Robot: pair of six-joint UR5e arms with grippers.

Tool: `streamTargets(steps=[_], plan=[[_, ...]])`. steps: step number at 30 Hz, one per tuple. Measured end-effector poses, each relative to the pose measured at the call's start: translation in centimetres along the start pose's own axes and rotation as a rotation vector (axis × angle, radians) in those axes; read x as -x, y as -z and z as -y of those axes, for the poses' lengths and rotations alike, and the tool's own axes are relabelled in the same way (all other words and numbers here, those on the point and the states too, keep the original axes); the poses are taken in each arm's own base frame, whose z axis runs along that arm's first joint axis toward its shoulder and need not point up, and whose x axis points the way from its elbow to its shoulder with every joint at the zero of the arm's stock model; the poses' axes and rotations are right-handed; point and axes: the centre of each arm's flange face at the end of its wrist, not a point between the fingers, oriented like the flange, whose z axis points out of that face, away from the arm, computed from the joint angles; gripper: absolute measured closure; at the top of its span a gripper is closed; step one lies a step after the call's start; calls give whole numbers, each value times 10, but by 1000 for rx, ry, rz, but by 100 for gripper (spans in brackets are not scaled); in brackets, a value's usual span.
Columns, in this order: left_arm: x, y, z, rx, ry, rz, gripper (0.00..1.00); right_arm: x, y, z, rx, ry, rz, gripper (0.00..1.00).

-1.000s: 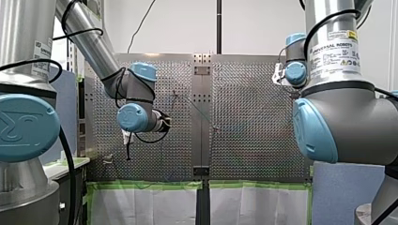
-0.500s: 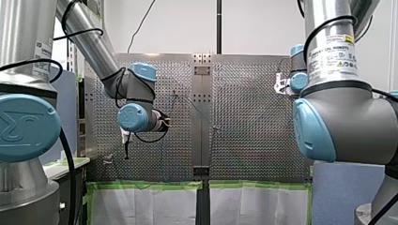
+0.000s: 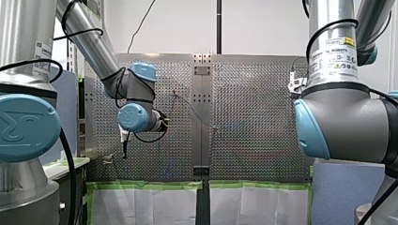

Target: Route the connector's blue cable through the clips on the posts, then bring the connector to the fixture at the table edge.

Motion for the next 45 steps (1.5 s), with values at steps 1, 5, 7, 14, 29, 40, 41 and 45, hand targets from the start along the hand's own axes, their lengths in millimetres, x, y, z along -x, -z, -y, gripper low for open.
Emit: streamTargets(steps=[1, 5, 7, 14, 29, 40, 41, 45], plan=[[0, 0, 0, 0, 0, 0, 0, 1, -1, -2, -6, 1, 1, 79], [0, 0, 0, 0, -2, 0, 0, 11, -5, -2, -30, 12, 14, 79], [0, 0, 0, 0, -3, 0, 0, 17, -7, -1, -47, 18, 21, 79], [0, 0, 0, 0, -9, 0, 0, 20, -11, 8, -105, 18, 6, 79], [0, 0, -1, 11, -26, 2, 0, 29, -12, 20, -230, 4, 29, 79], [0, 1, -2, 23, -35, 3, 0, 49, -16, 24, -318, 5, 66, 79], [0, 1, -2, 23, -35, 3, 0, 50, -17, 25, -331, 6, 67, 79], [0, 1, -1, 23, -35, 3, 0, 50, -18, 28, -368, 6, 68, 79]])
